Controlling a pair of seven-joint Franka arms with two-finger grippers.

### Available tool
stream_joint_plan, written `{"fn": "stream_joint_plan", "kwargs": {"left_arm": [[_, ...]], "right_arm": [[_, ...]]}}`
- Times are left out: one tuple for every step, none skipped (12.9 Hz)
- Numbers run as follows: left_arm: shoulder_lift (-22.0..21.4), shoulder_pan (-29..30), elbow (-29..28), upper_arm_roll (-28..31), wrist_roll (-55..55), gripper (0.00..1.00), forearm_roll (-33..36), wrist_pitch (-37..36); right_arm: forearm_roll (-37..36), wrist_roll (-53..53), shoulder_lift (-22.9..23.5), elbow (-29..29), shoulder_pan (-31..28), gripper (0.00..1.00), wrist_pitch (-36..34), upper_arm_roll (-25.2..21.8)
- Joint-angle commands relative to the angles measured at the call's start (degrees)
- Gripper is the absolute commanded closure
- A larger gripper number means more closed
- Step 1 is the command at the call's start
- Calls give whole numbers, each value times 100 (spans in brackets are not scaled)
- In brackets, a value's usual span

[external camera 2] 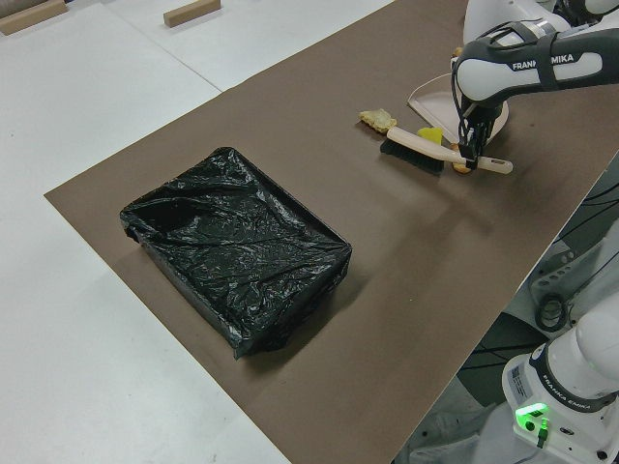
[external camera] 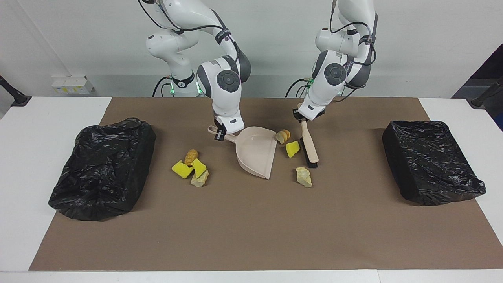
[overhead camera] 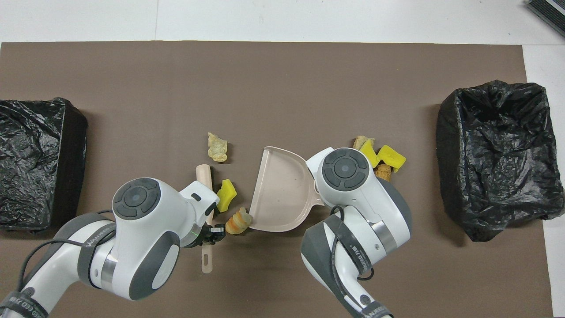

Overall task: Sweep and dump trash in bin
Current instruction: 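Brush the scraps into the dustpan held by the right gripper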

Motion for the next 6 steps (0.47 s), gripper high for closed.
{"fn": "stream_joint_plan", "kwargs": {"left_arm": [[-76,-542,10,70,12,100,-320,159],[-76,-744,45,61,3,100,-469,229],[-67,-938,98,61,-6,100,-636,334],[-32,-1113,177,61,-32,100,-742,422],[55,-1211,325,52,-32,100,-795,492],[204,-1229,614,52,-50,100,-909,511]], "right_arm": [[-113,85,2,-54,6,100,67,37],[-113,94,2,-54,6,100,67,37],[-105,94,2,-54,6,100,58,37],[-113,129,2,-54,6,100,67,37],[-113,164,2,-54,6,100,67,37],[-113,164,2,-54,6,100,67,37]]}}
